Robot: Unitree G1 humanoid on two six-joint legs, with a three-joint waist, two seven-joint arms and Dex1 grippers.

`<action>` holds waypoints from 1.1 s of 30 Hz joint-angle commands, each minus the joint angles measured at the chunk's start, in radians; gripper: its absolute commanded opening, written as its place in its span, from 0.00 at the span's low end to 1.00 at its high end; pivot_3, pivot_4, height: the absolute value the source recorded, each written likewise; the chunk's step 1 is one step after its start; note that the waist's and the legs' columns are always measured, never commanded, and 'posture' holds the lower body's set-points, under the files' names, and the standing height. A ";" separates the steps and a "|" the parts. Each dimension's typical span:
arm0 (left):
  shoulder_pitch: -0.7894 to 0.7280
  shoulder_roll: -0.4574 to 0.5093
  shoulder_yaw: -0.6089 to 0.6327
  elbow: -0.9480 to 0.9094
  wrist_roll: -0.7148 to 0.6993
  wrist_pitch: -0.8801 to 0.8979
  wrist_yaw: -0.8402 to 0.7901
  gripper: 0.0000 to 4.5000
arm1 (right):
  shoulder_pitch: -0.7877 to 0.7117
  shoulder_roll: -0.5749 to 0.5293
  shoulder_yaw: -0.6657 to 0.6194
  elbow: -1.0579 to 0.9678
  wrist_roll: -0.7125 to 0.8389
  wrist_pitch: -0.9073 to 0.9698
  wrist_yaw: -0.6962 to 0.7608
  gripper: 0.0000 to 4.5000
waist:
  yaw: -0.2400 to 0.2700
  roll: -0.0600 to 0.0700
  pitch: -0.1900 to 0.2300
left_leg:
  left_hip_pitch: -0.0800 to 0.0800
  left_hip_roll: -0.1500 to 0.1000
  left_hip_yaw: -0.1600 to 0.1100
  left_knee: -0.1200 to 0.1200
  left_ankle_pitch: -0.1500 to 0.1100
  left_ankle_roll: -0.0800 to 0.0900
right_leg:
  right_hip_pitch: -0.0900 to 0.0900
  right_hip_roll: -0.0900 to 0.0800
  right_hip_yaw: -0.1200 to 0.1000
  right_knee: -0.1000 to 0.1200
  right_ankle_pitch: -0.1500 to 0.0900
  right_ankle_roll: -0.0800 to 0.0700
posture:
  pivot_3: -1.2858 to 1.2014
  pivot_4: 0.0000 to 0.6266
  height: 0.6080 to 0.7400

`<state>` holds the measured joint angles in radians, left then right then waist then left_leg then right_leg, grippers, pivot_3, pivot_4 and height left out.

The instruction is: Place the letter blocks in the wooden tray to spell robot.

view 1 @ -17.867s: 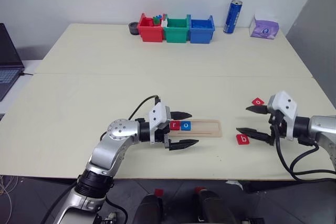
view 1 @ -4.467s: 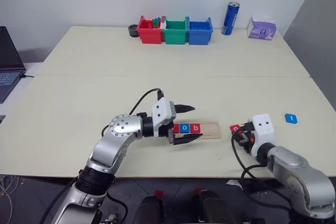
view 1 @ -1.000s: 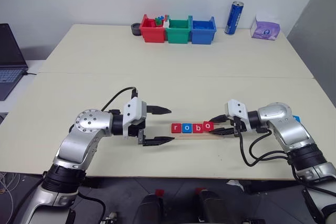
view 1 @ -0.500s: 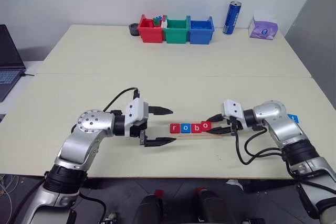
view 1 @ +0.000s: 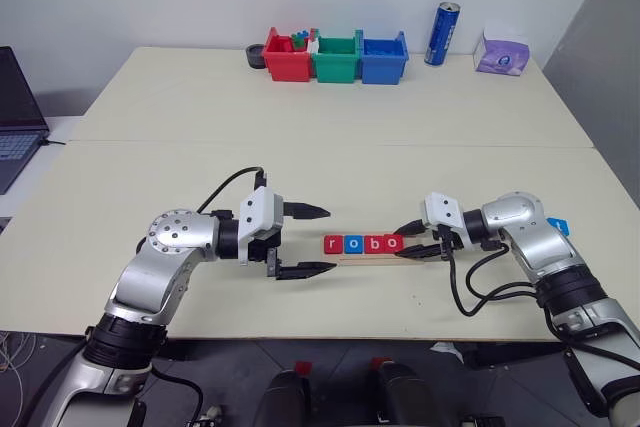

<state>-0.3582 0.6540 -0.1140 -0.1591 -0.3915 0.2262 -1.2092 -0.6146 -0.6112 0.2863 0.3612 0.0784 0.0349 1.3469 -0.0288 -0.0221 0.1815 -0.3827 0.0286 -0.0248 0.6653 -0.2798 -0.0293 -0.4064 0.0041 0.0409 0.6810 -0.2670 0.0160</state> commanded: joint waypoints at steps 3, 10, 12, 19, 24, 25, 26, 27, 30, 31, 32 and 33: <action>-0.015 -0.006 0.001 -0.028 0.000 -0.018 0.005 1.00 | -0.022 -0.010 -0.011 0.002 -0.005 -0.008 0.005 0.32 | 0.000 0.000 0.000 | 0.000 0.000 0.000 0.000 0.000 0.000 | 0.000 0.000 0.000 0.000 0.000 0.000 | 0.52 0.24 1.00; -0.022 -0.014 -0.002 -0.025 0.005 -0.018 0.007 1.00 | -0.028 -0.011 -0.016 0.013 -0.006 0.001 0.006 0.79 | 0.000 0.000 0.000 | 0.000 0.000 0.000 0.000 0.000 0.000 | 0.000 0.000 0.000 0.000 0.000 0.000 | 0.52 0.24 1.00; -0.021 -0.014 -0.001 -0.025 0.006 -0.017 0.007 1.00 | -0.029 -0.013 -0.024 0.003 0.002 0.013 0.005 0.95 | 0.000 0.000 0.000 | 0.000 0.000 0.000 0.000 0.000 0.000 | 0.000 0.000 0.000 0.000 0.000 0.000 | 0.52 0.24 1.00; -0.024 -0.018 -0.001 -0.021 0.009 -0.021 0.006 1.00 | -0.028 -0.057 -0.106 -0.107 0.082 0.169 -0.005 0.99 | 0.000 0.000 0.000 | 0.000 0.000 -0.001 0.000 0.000 0.000 | 0.000 -0.001 0.000 0.000 0.000 0.000 | 0.52 0.24 1.00; -0.031 -0.047 -0.008 -0.048 0.005 -0.015 0.033 1.00 | 0.037 -0.096 -0.289 -0.281 0.178 0.419 -0.176 0.99 | 0.002 0.000 0.000 | 0.000 0.000 -0.001 0.000 0.000 0.000 | 0.000 -0.001 0.000 0.000 0.000 0.000 | 0.52 0.24 1.00; -0.035 -0.064 -0.013 -0.055 0.003 -0.010 0.050 1.00 | 0.067 -0.083 -0.353 -0.326 0.199 0.481 -0.253 0.99 | 0.003 0.000 0.000 | -0.001 0.000 -0.001 0.000 0.000 0.000 | 0.000 -0.001 0.000 0.000 0.000 0.000 | 0.52 0.24 1.00; -0.037 -0.080 -0.018 -0.062 0.003 -0.004 0.066 1.00 | 0.101 -0.072 -0.405 -0.364 0.206 0.523 -0.326 0.99 | 0.006 0.000 0.000 | -0.001 0.000 -0.001 0.000 0.000 0.000 | 0.000 -0.001 0.000 0.000 0.000 0.000 | 0.52 0.24 1.00; -0.039 -0.099 -0.026 -0.066 0.006 -0.002 0.081 1.00 | 0.142 -0.059 -0.447 -0.390 0.180 0.521 -0.410 0.99 | 0.007 0.000 0.000 | -0.002 0.000 -0.001 0.000 0.000 0.000 | 0.000 -0.002 0.001 0.000 0.000 0.000 | 0.52 0.24 1.00; -0.045 -0.161 -0.063 -0.075 0.021 0.008 0.127 1.00 | 0.269 -0.025 -0.543 -0.442 0.081 0.505 -0.650 0.99 | 0.014 0.000 0.000 | -0.003 -0.001 -0.001 0.000 0.000 0.000 | 0.000 -0.003 0.002 0.000 0.000 0.000 | 0.52 0.24 1.00; -0.051 -0.185 -0.080 -0.071 0.026 0.011 0.140 1.00 | 0.311 -0.013 -0.571 -0.457 0.052 0.504 -0.724 0.99 | 0.016 0.000 0.000 | -0.003 -0.001 -0.001 0.000 0.000 0.000 | 0.000 -0.003 0.002 0.000 0.000 0.000 | 0.52 0.24 1.00; -0.059 -0.206 -0.095 -0.065 0.033 0.012 0.151 1.00 | 0.346 -0.003 -0.593 -0.468 0.032 0.502 -0.779 0.99 | 0.016 0.000 0.000 | -0.003 -0.001 -0.001 0.000 0.000 0.000 | 0.000 -0.003 0.002 0.000 0.000 0.000 | 0.52 0.24 1.00; -0.067 -0.224 -0.108 -0.056 0.042 0.011 0.161 1.00 | 0.374 0.005 -0.609 -0.479 0.019 0.501 -0.819 0.99 | 0.018 0.000 0.000 | -0.003 -0.002 0.000 0.000 0.000 0.000 | 0.000 -0.003 0.003 0.000 0.000 0.000 | 0.52 0.24 1.00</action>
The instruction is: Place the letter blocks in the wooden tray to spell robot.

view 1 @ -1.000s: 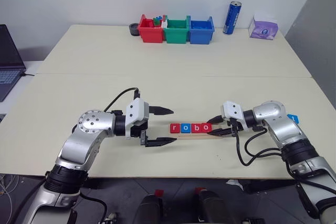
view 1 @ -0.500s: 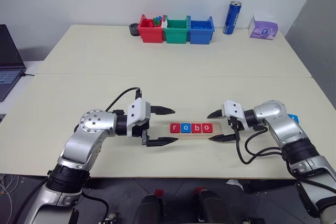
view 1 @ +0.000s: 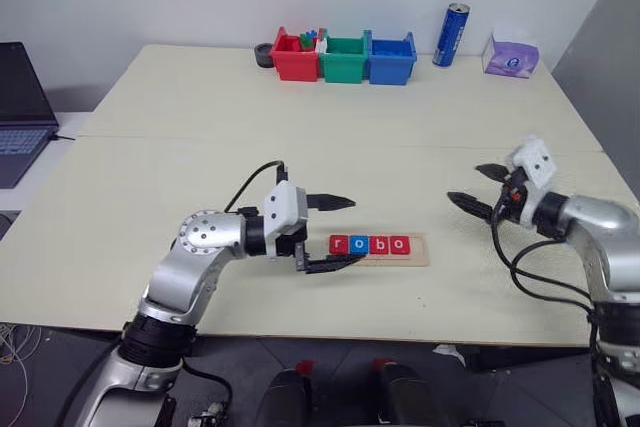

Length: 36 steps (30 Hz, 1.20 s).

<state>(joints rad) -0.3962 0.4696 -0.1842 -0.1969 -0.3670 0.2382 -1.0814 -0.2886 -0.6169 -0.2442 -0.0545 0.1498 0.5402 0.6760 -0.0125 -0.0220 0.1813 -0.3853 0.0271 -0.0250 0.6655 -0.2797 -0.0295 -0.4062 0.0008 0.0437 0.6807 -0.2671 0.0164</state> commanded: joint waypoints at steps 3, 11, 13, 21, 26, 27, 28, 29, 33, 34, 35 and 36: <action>-0.083 -0.117 -0.078 0.042 0.052 -0.026 0.069 1.00 | 0.114 0.038 -0.131 -0.067 -0.077 -0.014 -0.259 0.99 | 0.001 0.001 0.000 | 0.001 -0.001 0.002 0.000 0.000 0.000 | 0.000 0.000 0.000 0.001 0.000 0.000 | 0.52 0.24 1.00; -0.167 -0.229 -0.125 0.137 0.094 -0.063 0.092 1.00 | 0.158 0.070 -0.182 -0.057 -0.080 0.003 -0.405 0.99 | -0.022 0.003 -0.002 | 0.003 0.000 0.003 -0.001 0.000 0.000 | 0.000 0.007 0.002 0.000 0.001 0.001 | 0.52 0.24 1.00; -0.165 -0.231 -0.129 0.133 0.095 -0.062 0.088 1.00 | 0.157 0.080 -0.199 -0.053 -0.065 0.024 -0.425 0.99 | -0.021 0.004 -0.002 | 0.003 0.000 0.003 -0.001 0.000 0.000 | 0.000 0.008 0.003 0.000 0.001 0.001 | 0.52 0.24 1.00; -0.140 -0.201 -0.129 0.105 0.093 -0.053 0.077 1.00 | 0.102 0.124 -0.220 0.021 -0.011 0.084 -0.479 0.99 | -0.019 0.005 -0.003 | 0.003 0.000 0.003 -0.001 0.000 0.000 | 0.000 0.007 0.002 0.000 0.000 0.001 | 0.52 0.24 1.00; -0.131 -0.189 -0.132 0.092 0.099 -0.053 0.083 1.00 | 0.075 0.145 -0.210 0.070 0.001 0.102 -0.507 0.99 | -0.018 0.005 -0.003 | 0.003 0.000 0.003 -0.001 0.000 0.000 | 0.000 0.007 0.003 0.000 0.000 0.001 | 0.52 0.24 1.00; -0.128 -0.187 -0.132 0.089 0.099 -0.053 0.083 1.00 | 0.073 0.145 -0.206 0.077 -0.003 0.100 -0.509 0.99 | -0.018 0.005 -0.003 | 0.003 0.000 0.003 -0.001 0.000 0.000 | 0.000 0.007 0.003 0.000 0.000 0.001 | 0.52 0.24 1.00; -0.127 -0.184 -0.132 0.086 0.098 -0.052 0.084 1.00 | 0.068 0.143 -0.205 0.090 -0.008 0.098 -0.517 0.99 | -0.018 0.005 -0.003 | 0.003 0.000 0.003 -0.001 0.000 0.000 | 0.000 0.007 0.003 0.000 0.000 0.001 | 0.52 0.24 1.00; -0.126 -0.182 -0.132 0.083 0.099 -0.050 0.086 1.00 | 0.061 0.144 -0.208 0.101 -0.007 0.099 -0.523 0.99 | -0.018 0.005 -0.003 | 0.003 0.000 0.003 -0.001 0.000 0.000 | 0.000 0.007 0.003 0.000 0.000 0.001 | 0.52 0.24 1.00; -0.124 -0.177 -0.129 0.077 0.098 -0.048 0.091 1.00 | 0.047 0.150 -0.214 0.111 0.001 0.105 -0.537 0.86 | -0.018 0.005 -0.003 | 0.003 0.000 0.003 -0.001 0.000 0.000 | 0.000 0.007 0.003 0.000 0.000 0.001 | 0.52 0.24 1.00; -0.123 -0.176 -0.128 0.076 0.098 -0.048 0.092 1.00 | 0.047 0.151 -0.211 0.107 0.003 0.108 -0.538 0.79 | -0.018 0.005 -0.003 | 0.003 0.000 0.003 -0.001 0.000 0.000 | 0.000 0.007 0.002 0.000 0.000 0.001 | 0.52 0.24 1.00; -0.123 -0.175 -0.128 0.076 0.098 -0.048 0.093 1.00 | 0.047 0.153 -0.209 0.102 0.004 0.111 -0.539 0.71 | -0.018 0.005 -0.003 | 0.003 0.000 0.003 -0.001 0.000 0.000 | 0.000 0.007 0.003 0.000 0.000 0.001 | 0.52 0.24 1.00; -0.123 -0.174 -0.128 0.076 0.098 -0.048 0.093 1.00 | 0.048 0.158 -0.207 0.092 0.010 0.119 -0.539 0.63 | -0.017 0.005 -0.003 | 0.003 0.000 0.003 -0.001 0.000 0.000 | 0.000 0.007 0.003 0.000 0.000 0.001 | 0.52 0.24 1.00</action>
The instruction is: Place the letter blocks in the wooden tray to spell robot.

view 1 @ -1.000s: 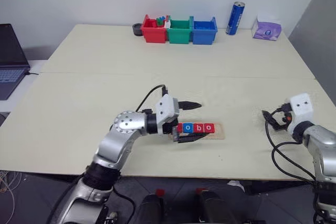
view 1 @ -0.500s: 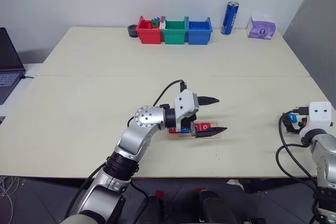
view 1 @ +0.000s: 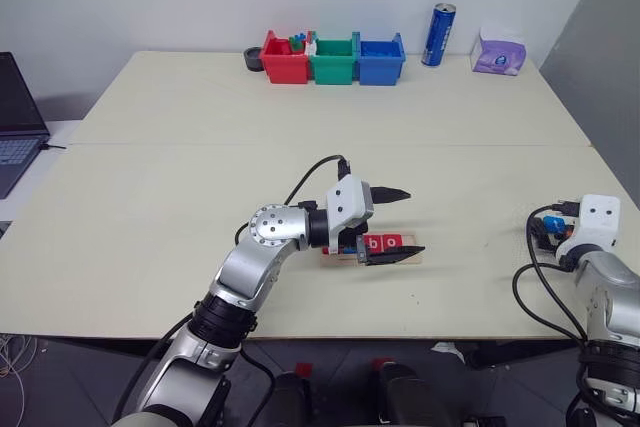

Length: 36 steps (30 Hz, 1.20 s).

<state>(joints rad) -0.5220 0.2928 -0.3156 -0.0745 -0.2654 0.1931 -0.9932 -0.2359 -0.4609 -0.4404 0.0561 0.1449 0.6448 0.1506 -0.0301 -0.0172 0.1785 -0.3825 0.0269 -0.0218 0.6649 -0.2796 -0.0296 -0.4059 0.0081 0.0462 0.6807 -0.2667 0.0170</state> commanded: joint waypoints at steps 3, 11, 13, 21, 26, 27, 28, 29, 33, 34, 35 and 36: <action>0.002 0.006 0.007 -0.044 -0.005 -0.005 0.002 1.00 | 0.004 0.017 -0.003 -0.059 0.023 0.044 -0.020 0.39 | 0.000 0.000 0.000 | 0.000 0.000 0.000 0.000 0.000 0.000 | 0.000 0.000 0.000 0.000 0.000 0.000 | 0.52 0.24 1.00; 0.048 0.076 0.037 -0.074 -0.034 -0.023 -0.046 1.00 | 0.087 0.102 0.146 -0.461 0.109 0.341 -0.001 0.33 | -0.007 0.001 0.000 | 0.000 0.002 -0.001 -0.001 0.000 0.000 | 0.000 0.001 0.001 0.000 0.000 0.000 | 0.52 0.24 1.00; 0.072 0.107 0.046 -0.088 -0.044 -0.019 -0.063 1.00 | 0.105 0.128 0.181 -0.561 0.129 0.423 -0.012 0.33 | -0.007 0.001 0.000 | 0.000 0.003 -0.003 -0.002 0.000 0.000 | 0.000 0.002 0.000 0.000 -0.001 -0.001 | 0.52 0.24 1.00; 0.181 0.221 0.082 -0.152 -0.053 -0.018 -0.087 1.00 | 0.123 0.294 0.298 -0.798 0.110 0.675 -0.144 0.33 | 0.007 0.000 0.000 | -0.002 0.002 -0.004 -0.001 0.000 0.000 | -0.001 -0.001 -0.002 0.000 -0.004 0.003 | 0.52 0.24 1.00; 0.200 0.221 0.082 -0.180 -0.048 -0.005 -0.069 1.00 | 0.143 0.336 0.335 -0.823 0.116 0.723 -0.146 0.33 | 0.002 0.000 0.000 | -0.002 0.001 -0.004 0.000 0.000 0.000 | -0.001 -0.003 -0.002 -0.001 -0.003 0.004 | 0.52 0.24 1.00; 0.201 0.222 0.082 -0.182 -0.048 -0.003 -0.067 1.00 | 0.143 0.328 0.337 -0.820 0.113 0.724 -0.143 0.33 | 0.000 0.000 0.000 | -0.001 0.001 -0.004 -0.001 0.000 0.000 | -0.001 -0.003 -0.002 -0.001 -0.003 0.004 | 0.52 0.24 1.00; 0.201 0.222 0.082 -0.183 -0.048 -0.001 -0.066 1.00 | 0.140 0.321 0.334 -0.815 0.111 0.723 -0.140 0.33 | -0.001 0.000 0.000 | -0.001 0.001 -0.004 -0.001 0.000 0.000 | -0.001 -0.003 -0.002 -0.001 -0.003 0.004 | 0.52 0.24 1.00; 0.201 0.223 0.082 -0.183 -0.048 0.000 -0.065 1.00 | 0.136 0.314 0.330 -0.812 0.110 0.722 -0.137 0.33 | -0.001 0.000 0.000 | -0.001 0.001 -0.004 -0.001 0.000 0.000 | -0.001 -0.002 -0.002 -0.001 -0.003 0.004 | 0.52 0.24 1.00; 0.201 0.226 0.083 -0.184 -0.049 0.003 -0.062 1.00 | 0.117 0.307 0.317 -0.809 0.108 0.728 -0.131 0.62 | -0.002 0.000 0.000 | -0.001 0.001 -0.004 -0.001 0.000 0.000 | -0.001 0.000 -0.002 -0.001 -0.004 0.004 | 0.52 0.24 1.00; 0.201 0.225 0.083 -0.183 -0.049 0.002 -0.062 1.00 | 0.113 0.309 0.315 -0.810 0.108 0.729 -0.130 0.70 | -0.002 0.000 0.000 | -0.001 0.001 -0.004 -0.001 0.000 0.000 | -0.001 0.000 -0.002 -0.001 -0.004 0.004 | 0.52 0.24 1.00; 0.201 0.224 0.082 -0.182 -0.048 0.002 -0.061 1.00 | 0.109 0.311 0.314 -0.812 0.108 0.730 -0.129 0.78 | -0.002 0.000 0.000 | -0.001 0.002 -0.004 -0.001 0.000 0.000 | -0.001 0.000 -0.002 -0.001 -0.004 0.004 | 0.52 0.24 1.00; 0.201 0.223 0.081 -0.183 -0.048 0.003 -0.060 1.00 | 0.106 0.313 0.311 -0.817 0.109 0.733 -0.128 0.86 | -0.002 0.000 0.000 | -0.001 0.002 -0.004 -0.001 0.000 0.000 | -0.001 0.000 -0.002 -0.001 -0.004 0.004 | 0.52 0.24 1.00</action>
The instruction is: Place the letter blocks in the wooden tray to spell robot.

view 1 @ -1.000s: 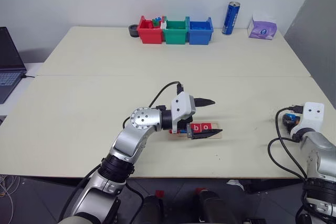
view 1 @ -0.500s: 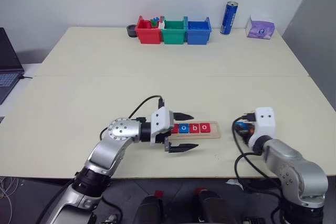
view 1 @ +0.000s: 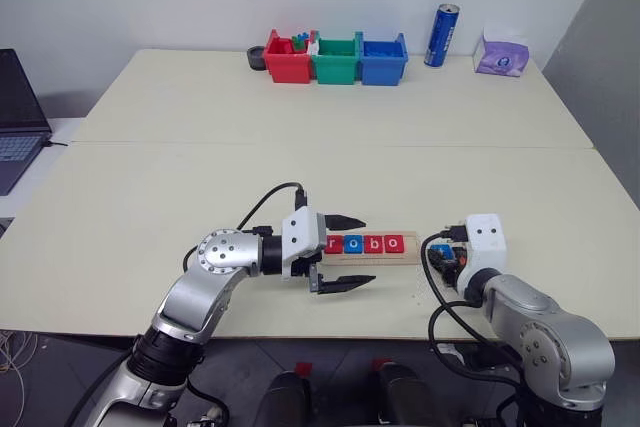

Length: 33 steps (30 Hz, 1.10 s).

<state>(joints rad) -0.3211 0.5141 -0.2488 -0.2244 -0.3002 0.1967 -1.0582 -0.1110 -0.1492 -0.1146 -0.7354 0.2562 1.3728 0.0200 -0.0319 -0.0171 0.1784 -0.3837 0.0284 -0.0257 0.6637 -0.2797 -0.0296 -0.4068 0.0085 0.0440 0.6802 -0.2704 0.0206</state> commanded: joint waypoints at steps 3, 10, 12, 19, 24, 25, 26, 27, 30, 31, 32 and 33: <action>0.002 0.001 0.014 -0.036 -0.016 0.000 0.005 1.00 | -0.066 0.025 -0.069 -0.058 0.020 0.014 0.016 1.00 | 0.000 0.000 0.000 | 0.000 0.000 0.000 0.000 0.000 0.000 | 0.000 0.000 0.000 0.000 0.000 0.000 | 0.52 0.24 1.00; -0.016 0.007 0.024 -0.012 -0.018 -0.005 -0.009 1.00 | -0.465 -0.236 -0.249 0.140 0.167 -0.085 0.301 1.00 | -0.001 0.001 0.002 | 0.000 -0.001 0.001 0.000 0.000 0.000 | -0.001 0.000 -0.001 0.000 0.000 0.000 | 0.52 0.24 1.00; -0.020 0.008 0.025 -0.007 -0.018 -0.008 -0.012 1.00 | -0.558 -0.339 -0.238 0.260 0.208 -0.171 0.423 1.00 | -0.002 0.001 0.004 | 0.000 -0.002 0.003 0.000 0.000 0.000 | -0.001 -0.001 0.000 -0.001 0.001 0.000 | 0.52 0.24 1.00; -0.026 0.009 0.023 0.000 -0.018 -0.013 -0.018 1.00 | -0.265 -0.667 0.046 0.425 0.159 -0.702 1.020 1.00 | 0.007 -0.003 0.002 | -0.003 0.000 0.000 -0.002 -0.006 0.010 | 0.000 -0.001 -0.002 -0.003 -0.002 -0.007 | 0.52 0.24 1.00; -0.017 0.015 0.030 -0.015 -0.018 -0.007 -0.016 1.00 | -0.142 -0.807 0.218 0.632 -0.017 -1.218 1.288 1.00 | -0.001 -0.003 0.003 | -0.003 -0.001 0.002 0.000 -0.007 0.011 | -0.002 -0.007 -0.003 -0.002 -0.003 -0.005 | 0.52 0.24 1.00; -0.012 0.017 0.032 -0.022 -0.019 -0.004 -0.014 1.00 | -0.161 -0.808 0.231 0.667 -0.025 -1.247 1.309 1.00 | -0.004 -0.003 0.004 | 0.000 -0.001 0.002 0.000 -0.007 0.011 | -0.001 -0.007 -0.001 -0.001 -0.003 -0.004 | 0.52 0.24 1.00; -0.006 0.019 0.033 -0.027 -0.020 -0.002 -0.013 1.00 | -0.179 -0.806 0.241 0.695 -0.035 -1.270 1.323 1.00 | -0.007 -0.003 0.004 | 0.001 -0.001 0.002 0.000 -0.007 0.011 | 0.000 -0.007 0.000 -0.001 -0.003 -0.003 | 0.52 0.24 1.00; -0.002 0.020 0.034 -0.031 -0.021 -0.001 -0.013 1.00 | -0.191 -0.805 0.250 0.717 -0.045 -1.293 1.333 1.00 | -0.009 -0.003 0.004 | 0.003 -0.001 0.002 0.001 -0.007 0.011 | 0.001 -0.007 0.001 -0.001 -0.003 -0.003 | 0.52 0.24 1.00; 0.008 0.022 0.035 -0.040 -0.020 0.001 -0.010 1.00 | -0.257 -0.764 0.271 0.831 -0.068 -1.343 1.343 1.00 | -0.008 -0.004 0.005 | 0.004 -0.001 0.002 0.002 -0.006 0.011 | 0.002 -0.005 0.001 0.000 -0.002 -0.003 | 0.52 0.24 1.00; 0.009 0.021 0.035 -0.042 -0.020 0.002 -0.009 1.00 | -0.278 -0.750 0.278 0.865 -0.079 -1.362 1.343 1.00 | -0.007 -0.004 0.005 | 0.004 -0.001 0.002 0.002 -0.006 0.011 | 0.002 -0.004 0.000 0.000 -0.001 -0.003 | 0.52 0.24 1.00; 0.010 0.021 0.036 -0.045 -0.021 0.004 -0.008 1.00 | -0.293 -0.740 0.285 0.887 -0.088 -1.374 1.344 1.00 | -0.006 -0.004 0.005 | 0.004 -0.001 0.002 0.003 -0.006 0.010 | 0.002 -0.004 0.000 0.000 -0.001 -0.003 | 0.52 0.24 1.00; 0.010 0.021 0.036 -0.048 -0.022 0.006 -0.007 1.00 | -0.305 -0.730 0.290 0.902 -0.094 -1.380 1.346 1.00 | -0.004 -0.004 0.005 | 0.003 -0.001 0.002 0.003 -0.006 0.010 | 0.002 -0.003 0.000 0.000 -0.001 -0.004 | 0.52 0.24 1.00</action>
<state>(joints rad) -0.3088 0.5303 -0.2292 -0.2293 -0.3074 0.2087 -1.0709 -0.4003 -0.8810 0.1754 0.1548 0.1742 0.0220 1.3537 -0.0362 -0.0207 0.1831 -0.3804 0.0276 -0.0241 0.6666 -0.2857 -0.0191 -0.4048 0.0056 0.0438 0.6806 -0.2709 0.0166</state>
